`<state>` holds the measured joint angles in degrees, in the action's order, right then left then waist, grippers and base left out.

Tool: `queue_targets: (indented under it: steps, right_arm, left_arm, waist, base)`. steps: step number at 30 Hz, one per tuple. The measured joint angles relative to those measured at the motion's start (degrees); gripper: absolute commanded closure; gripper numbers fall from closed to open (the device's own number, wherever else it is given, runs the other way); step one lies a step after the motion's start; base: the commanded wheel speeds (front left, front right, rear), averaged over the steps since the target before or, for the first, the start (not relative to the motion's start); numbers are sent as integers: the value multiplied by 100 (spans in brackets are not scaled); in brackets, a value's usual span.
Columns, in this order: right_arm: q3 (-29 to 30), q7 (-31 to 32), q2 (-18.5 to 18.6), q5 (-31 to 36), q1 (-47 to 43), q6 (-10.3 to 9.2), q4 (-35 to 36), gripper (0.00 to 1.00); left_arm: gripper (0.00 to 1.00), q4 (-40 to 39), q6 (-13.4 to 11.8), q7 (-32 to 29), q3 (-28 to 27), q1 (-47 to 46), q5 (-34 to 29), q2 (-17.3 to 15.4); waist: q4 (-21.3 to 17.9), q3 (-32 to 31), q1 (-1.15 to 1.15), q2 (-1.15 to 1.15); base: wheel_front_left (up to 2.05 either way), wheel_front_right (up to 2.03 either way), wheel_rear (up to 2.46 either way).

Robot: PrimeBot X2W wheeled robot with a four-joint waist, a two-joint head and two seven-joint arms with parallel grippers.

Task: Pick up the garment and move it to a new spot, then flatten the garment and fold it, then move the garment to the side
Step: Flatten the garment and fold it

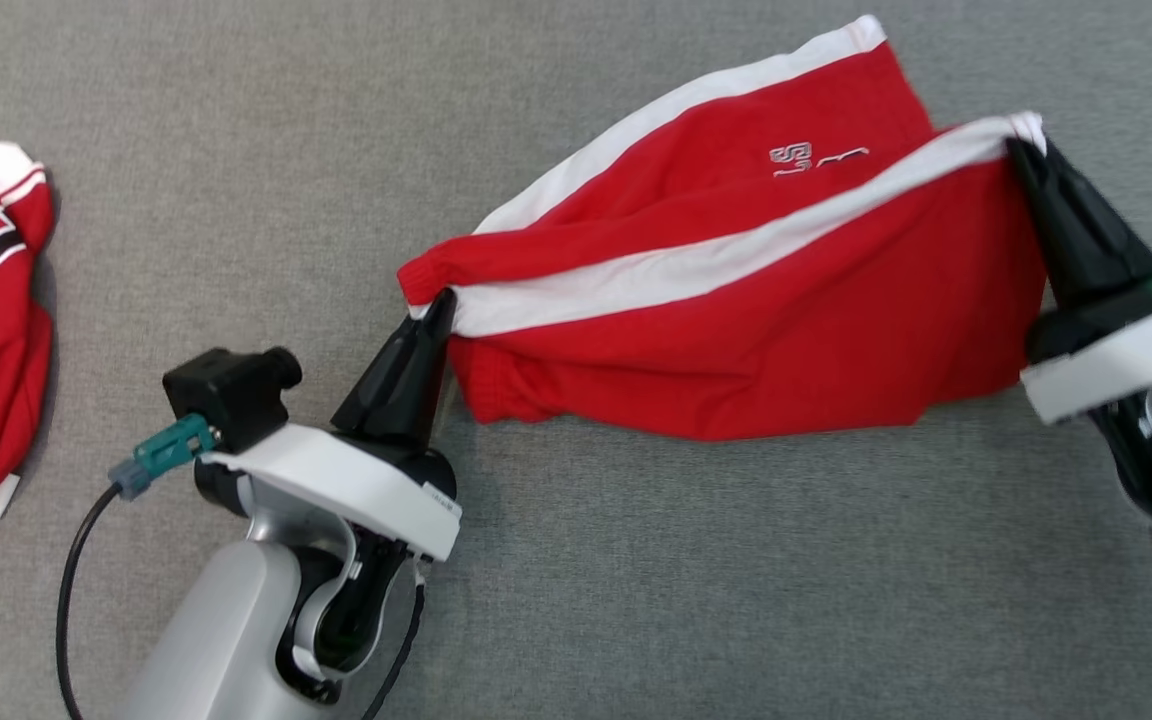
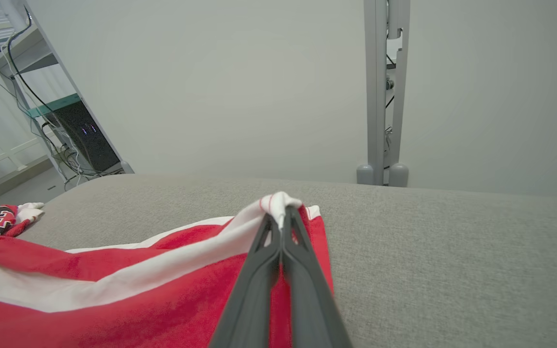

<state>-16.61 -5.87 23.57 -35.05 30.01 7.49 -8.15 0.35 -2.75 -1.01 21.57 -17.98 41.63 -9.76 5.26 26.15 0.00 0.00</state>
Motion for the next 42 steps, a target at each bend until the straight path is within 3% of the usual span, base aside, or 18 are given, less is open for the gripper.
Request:
queue_targets:
  steps: [10,20,21,22,23,24,31,38,42]
  right_arm:
    - [-1156,-386,197,-643,1772,0,-1567,100]
    - [-1983,-714,250,-1222,2496,0,-2700,100]
    - [-2071,-735,241,-1268,2537,0,-2770,100]
    - [-2134,-764,233,-1332,2578,0,-2831,93]
    - [-2202,-779,223,-1390,2613,0,-2881,56]
    - [-2273,-790,215,-1429,2640,0,-2942,0]
    - [-2539,-887,194,-1512,2668,0,-3020,0]
    - [-1519,-912,60,-506,2031,0,-2487,0]
    - [-926,-912,-116,34,1536,0,-2135,0]
  left_arm:
    - [100,477,68,56,7,-537,133,269]
    - [100,786,125,186,32,-602,212,366]
    - [69,808,138,193,48,-606,211,370]
    - [0,820,187,213,79,-613,210,369]
    - [0,840,227,211,114,-626,210,375]
    - [0,856,247,213,136,-628,210,385]
    - [0,876,89,747,176,-591,-231,303]
    - [0,697,-408,1415,89,-308,-886,185]
    - [0,589,-532,1524,-68,-207,-1015,170]
  waist:
    - [243,321,0,0]
    - [324,367,0,0]
    - [327,367,0,0]
    - [329,364,0,0]
    - [329,356,0,0]
    - [327,344,0,0]
    - [264,178,0,0]
    - [130,-116,0,0]
    - [60,-262,0,0]
  base:
    - [0,0,0]
    - [0,0,0]
    - [0,0,0]
    - [0,0,0]
    - [0,0,0]
    - [0,0,0]
    - [0,0,0]
    - [0,0,0]
    - [0,0,0]
